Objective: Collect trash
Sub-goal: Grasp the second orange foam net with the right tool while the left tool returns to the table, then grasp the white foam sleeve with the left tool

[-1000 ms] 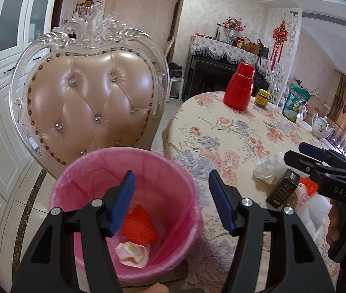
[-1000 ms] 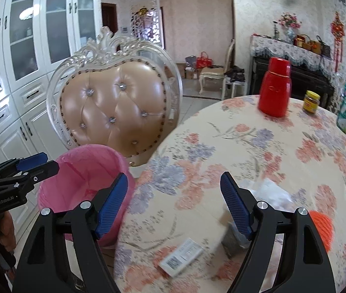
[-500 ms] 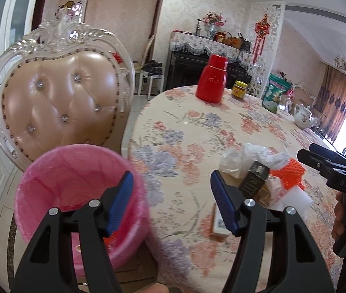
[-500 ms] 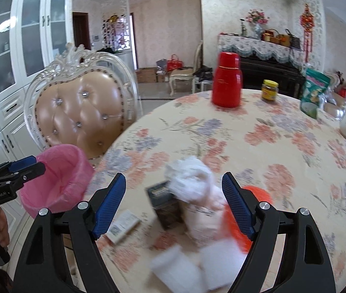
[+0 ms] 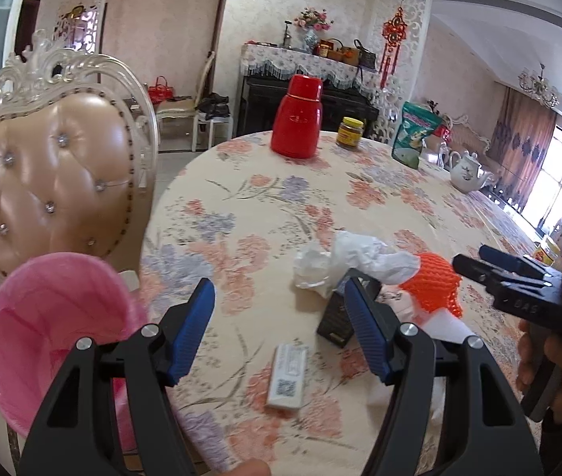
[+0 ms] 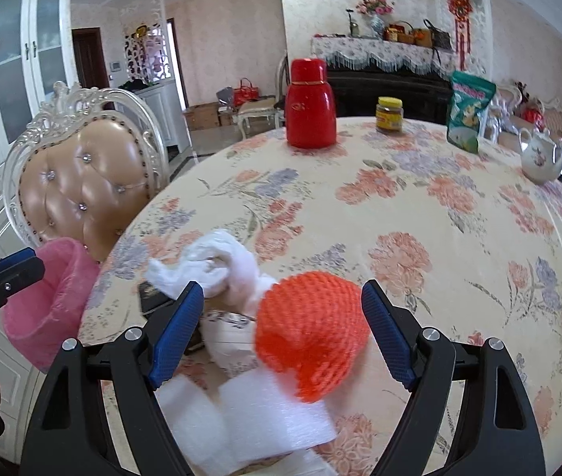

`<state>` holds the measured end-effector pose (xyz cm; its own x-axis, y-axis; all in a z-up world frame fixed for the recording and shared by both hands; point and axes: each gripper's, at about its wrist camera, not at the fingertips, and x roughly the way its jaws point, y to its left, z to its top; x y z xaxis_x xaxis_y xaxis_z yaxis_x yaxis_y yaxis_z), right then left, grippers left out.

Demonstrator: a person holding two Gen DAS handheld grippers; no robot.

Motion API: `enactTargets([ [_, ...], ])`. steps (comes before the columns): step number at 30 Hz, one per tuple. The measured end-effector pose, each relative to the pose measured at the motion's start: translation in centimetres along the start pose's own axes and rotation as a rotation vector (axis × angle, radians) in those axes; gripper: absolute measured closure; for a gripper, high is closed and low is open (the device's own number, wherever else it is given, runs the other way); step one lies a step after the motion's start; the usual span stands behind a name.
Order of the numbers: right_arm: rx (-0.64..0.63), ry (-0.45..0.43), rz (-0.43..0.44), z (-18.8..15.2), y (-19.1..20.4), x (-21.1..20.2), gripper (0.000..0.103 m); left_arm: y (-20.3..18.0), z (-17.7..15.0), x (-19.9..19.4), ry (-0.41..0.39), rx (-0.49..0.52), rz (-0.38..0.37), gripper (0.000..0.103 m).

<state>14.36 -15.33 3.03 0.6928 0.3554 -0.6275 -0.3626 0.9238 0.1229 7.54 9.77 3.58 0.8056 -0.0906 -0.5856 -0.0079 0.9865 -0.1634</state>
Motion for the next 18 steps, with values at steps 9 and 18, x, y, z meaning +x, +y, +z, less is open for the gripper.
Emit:
enactTargets([
  [9, 0.038, 0.099, 0.032, -0.3, -1.8, 3.9, 0.026, -2.6, 0.7, 2.5, 0.033, 0.038, -0.032, 0.037],
  [18, 0.046, 0.155, 0.085, -0.5, -2.9, 5.9, 0.054, -5.1, 0.4, 3.8, 0.061, 0.07, -0.085, 0.037],
])
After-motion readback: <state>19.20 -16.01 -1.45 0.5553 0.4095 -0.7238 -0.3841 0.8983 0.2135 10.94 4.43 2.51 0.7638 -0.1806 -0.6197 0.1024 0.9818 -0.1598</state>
